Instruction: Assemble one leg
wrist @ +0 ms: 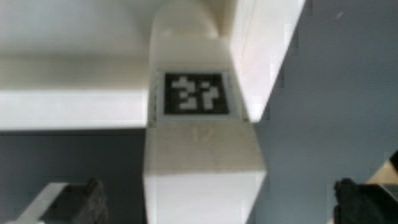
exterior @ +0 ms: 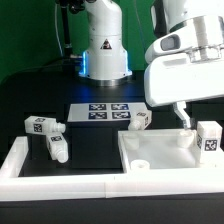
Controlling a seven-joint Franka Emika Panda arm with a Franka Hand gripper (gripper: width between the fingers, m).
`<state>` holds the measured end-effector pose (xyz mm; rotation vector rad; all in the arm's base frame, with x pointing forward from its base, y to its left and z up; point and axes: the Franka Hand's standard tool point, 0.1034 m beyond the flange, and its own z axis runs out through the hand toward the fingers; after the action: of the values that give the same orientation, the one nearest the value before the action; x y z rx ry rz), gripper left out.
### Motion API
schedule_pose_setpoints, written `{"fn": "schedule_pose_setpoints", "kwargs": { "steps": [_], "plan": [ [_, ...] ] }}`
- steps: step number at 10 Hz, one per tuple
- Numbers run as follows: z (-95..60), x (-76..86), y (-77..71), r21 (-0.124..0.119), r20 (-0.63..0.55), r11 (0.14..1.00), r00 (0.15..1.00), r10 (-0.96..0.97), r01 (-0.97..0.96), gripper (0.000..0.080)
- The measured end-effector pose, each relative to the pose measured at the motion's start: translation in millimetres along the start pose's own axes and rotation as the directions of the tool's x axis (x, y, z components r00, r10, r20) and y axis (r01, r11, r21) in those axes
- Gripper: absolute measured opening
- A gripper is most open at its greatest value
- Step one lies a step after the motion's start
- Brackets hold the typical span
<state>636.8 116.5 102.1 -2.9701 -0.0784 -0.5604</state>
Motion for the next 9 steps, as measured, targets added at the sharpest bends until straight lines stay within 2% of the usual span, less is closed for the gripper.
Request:
{"fn": "schedule_pose_setpoints", "kwargs": {
  "steps": [1, 3, 7, 8, 9],
  "plan": [
    [-1.1, -1.2, 0.1, 0.016, 0.103, 1.000, 0.995, 0.012, -0.013, 0.0648],
    [3.3, -9.2, -1.3, 0.012, 0.227, 0.998, 0.972, 0.052, -0.056, 0.0649],
    [-1.1, -19.6, -2.4, 0.042, 0.510, 0.997, 0.859, 0.041, -0.072, 0.0649],
    [3.6, -18.1, 4.7, 0.033, 0.551, 0.997, 0.833, 0.045, -0.076, 0.0649],
    [5.3, -8.3, 7.3, 0.027, 0.546, 0.998, 0.837, 0.035, -0.060, 0.0649]
  ]
}}
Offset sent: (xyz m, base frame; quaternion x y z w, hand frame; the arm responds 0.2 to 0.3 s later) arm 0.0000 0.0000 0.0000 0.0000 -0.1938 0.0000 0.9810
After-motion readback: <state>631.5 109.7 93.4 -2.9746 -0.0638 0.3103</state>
